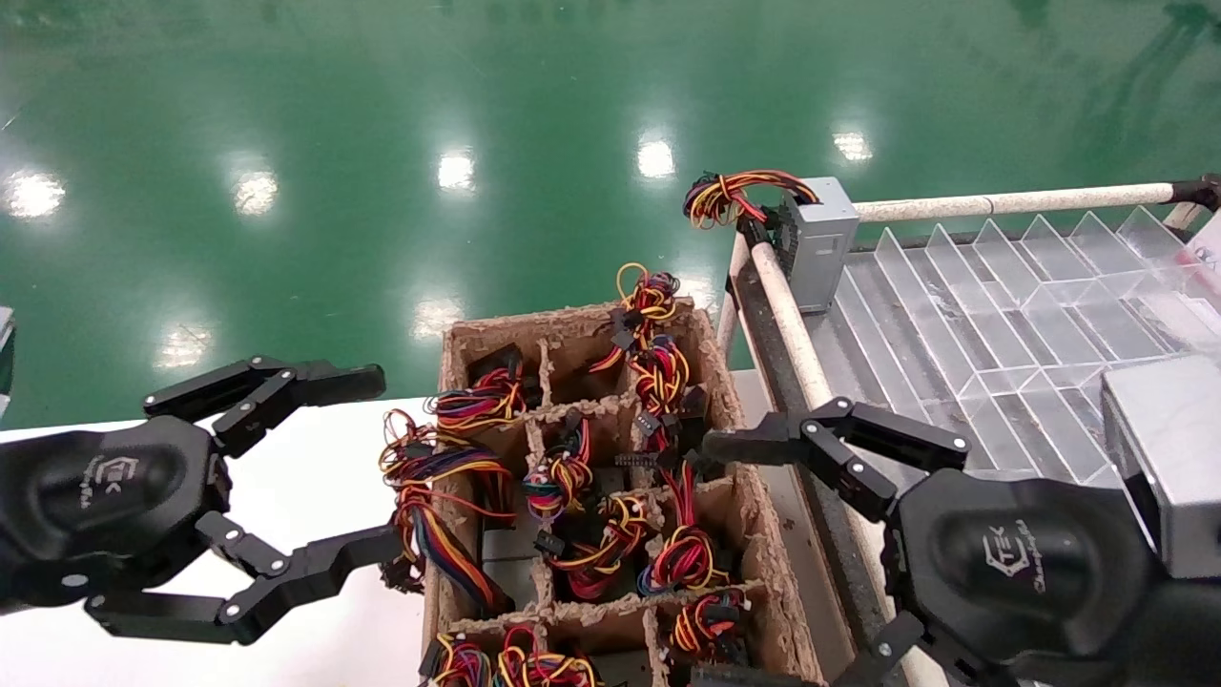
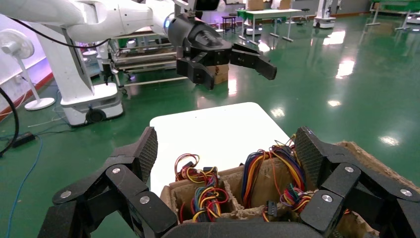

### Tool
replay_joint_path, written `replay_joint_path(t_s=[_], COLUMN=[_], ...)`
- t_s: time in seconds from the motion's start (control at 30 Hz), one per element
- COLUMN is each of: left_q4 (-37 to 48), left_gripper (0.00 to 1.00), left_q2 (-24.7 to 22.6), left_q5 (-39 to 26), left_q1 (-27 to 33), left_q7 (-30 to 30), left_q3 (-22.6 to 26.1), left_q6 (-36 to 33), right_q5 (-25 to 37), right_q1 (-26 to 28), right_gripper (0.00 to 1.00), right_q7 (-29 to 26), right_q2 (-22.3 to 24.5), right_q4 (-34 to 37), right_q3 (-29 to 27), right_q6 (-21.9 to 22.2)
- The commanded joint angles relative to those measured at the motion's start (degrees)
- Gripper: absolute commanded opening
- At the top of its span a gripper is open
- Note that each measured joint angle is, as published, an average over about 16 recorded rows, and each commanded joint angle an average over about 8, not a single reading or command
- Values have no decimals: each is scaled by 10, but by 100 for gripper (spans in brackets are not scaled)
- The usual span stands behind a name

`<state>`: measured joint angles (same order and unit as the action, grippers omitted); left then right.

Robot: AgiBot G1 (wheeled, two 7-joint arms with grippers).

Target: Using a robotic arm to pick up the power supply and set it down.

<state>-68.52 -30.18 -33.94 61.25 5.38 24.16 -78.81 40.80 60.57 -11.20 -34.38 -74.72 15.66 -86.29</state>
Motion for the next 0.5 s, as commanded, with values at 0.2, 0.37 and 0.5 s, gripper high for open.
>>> replay_joint_path(t_s=[0.2,0.37,0.5], left_q4=[0,0,0], left_gripper=[100,100,100], left_q2=[0,0,0], left_q5=[0,0,0], left_q1=[0,0,0], left_q7=[0,0,0], left_q3=[0,0,0], left_q6=[0,0,0], right_q5=[6,8,9], right_q1=[5,7,8], right_gripper=[100,100,100], right_q7=[3,4,4], right_q2=[-3,-5,-6], right_q4=[6,9,10], right_q3=[2,3,3], right_q6=[3,5,5])
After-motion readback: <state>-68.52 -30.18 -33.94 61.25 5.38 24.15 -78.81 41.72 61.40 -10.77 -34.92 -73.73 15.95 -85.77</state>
